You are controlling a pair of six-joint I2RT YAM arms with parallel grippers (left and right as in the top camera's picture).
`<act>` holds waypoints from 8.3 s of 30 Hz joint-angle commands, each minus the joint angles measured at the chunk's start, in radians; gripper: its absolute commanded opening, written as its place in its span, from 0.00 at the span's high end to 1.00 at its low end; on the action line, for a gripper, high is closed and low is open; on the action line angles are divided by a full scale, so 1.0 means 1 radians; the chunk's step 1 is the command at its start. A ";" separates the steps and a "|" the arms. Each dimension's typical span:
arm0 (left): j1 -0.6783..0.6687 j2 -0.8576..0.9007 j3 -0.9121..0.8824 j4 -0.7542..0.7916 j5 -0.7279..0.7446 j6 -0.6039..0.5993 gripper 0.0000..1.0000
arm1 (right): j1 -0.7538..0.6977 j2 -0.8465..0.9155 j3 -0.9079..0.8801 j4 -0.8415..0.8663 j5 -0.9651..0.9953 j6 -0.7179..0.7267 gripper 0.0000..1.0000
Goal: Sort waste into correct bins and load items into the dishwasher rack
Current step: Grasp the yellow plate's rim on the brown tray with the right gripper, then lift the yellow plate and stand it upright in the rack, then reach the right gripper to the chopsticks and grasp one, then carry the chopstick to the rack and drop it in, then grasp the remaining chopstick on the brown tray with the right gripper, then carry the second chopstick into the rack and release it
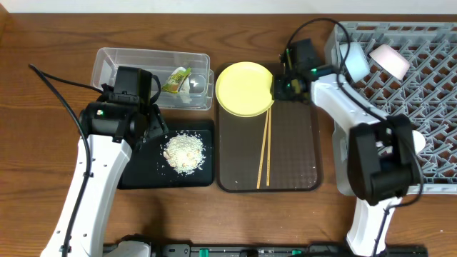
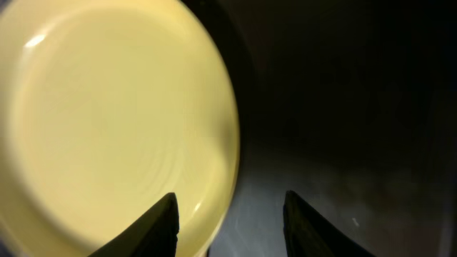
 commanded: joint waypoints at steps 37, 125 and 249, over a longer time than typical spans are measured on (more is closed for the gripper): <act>0.004 0.006 -0.004 0.000 -0.016 -0.005 0.18 | -0.182 -0.587 0.003 -0.096 0.983 -0.581 0.99; 0.004 0.006 -0.004 -0.005 -0.016 -0.005 0.17 | 0.265 -0.262 -0.466 -0.136 0.186 0.262 0.89; 0.004 0.006 -0.004 -0.006 0.003 -0.005 0.17 | -0.341 -0.521 -0.219 -0.314 0.200 -0.294 0.62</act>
